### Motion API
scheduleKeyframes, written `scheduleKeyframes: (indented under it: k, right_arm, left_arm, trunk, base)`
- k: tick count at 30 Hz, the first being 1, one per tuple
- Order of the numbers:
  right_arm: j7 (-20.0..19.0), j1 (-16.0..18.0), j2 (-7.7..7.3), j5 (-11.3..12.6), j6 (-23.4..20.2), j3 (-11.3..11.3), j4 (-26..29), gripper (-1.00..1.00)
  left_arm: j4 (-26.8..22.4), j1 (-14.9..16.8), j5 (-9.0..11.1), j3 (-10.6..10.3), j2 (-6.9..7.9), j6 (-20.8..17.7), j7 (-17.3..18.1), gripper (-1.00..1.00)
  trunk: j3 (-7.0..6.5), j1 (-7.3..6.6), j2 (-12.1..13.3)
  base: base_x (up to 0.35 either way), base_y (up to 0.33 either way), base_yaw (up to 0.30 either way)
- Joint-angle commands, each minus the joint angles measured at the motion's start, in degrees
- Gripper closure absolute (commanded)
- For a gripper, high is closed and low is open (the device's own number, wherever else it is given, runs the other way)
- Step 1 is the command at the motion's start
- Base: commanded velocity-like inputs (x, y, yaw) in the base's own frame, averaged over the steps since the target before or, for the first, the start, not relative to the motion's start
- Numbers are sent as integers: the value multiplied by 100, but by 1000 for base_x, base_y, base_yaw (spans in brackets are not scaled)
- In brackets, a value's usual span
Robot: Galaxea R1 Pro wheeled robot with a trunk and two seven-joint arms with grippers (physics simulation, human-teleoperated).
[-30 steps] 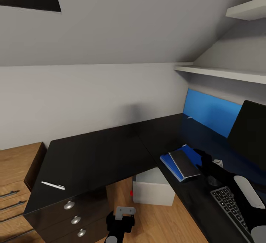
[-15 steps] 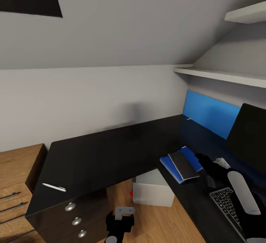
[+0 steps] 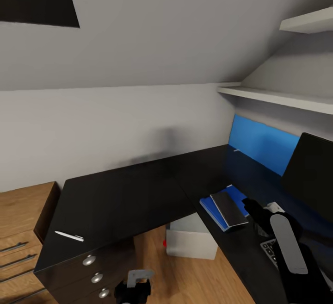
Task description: In the bedroom, organize the workspace by keeping the computer under the desk, ensuring the monitor is on the desk, placing the keyboard on the desk next to the monitor, placing the mouse on the desk next to the keyboard, moving the folder from the swivel chair onto the desk next to the mouse, stacking the notebook on top of the folder with the pen on top of the notebook, and positioning the swivel chair next to the desk.
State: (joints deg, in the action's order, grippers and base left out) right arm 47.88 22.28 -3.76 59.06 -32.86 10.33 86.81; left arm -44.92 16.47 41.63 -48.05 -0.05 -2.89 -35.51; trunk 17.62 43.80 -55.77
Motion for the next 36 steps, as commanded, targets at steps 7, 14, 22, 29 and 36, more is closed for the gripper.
scheduleKeyframes:
  k: [7, 14, 22, 29, 36]
  right_arm:
    - [68, -107, 85, 9, -43, -16, 81, -100]
    - [72, -126, 102, -20, -31, -266, 69, -100]
    - [66, -128, 109, -503, -6, -893, 36, -100]
    - [52, -128, 105, -834, 0, -1555, -112, -100]
    - [33, -128, 115, -1540, 20, -2580, -334, -100]
  left_arm:
    - [1360, -81, 393, -31, 136, 636, 120, -100]
    - [1734, -98, 553, -21, 151, 1225, 281, -100]
    - [1792, -100, 576, -11, 157, 1305, 291, -100]
    - [1794, -100, 576, -17, 151, 1310, 291, -100]
    - [1794, -100, 574, -20, 146, 1317, 290, -100]
  trunk:
    - [-119, -154, 277]
    - [-244, -307, 558]
    - [-277, -351, 638]
    - [-257, -351, 638]
    - [-229, -351, 638]
  base:
    - [0, 0, 64]
    - [0, 0, 220]
    - [0, 0, 263]
    - [0, 0, 270]
    - [0, 0, 263]
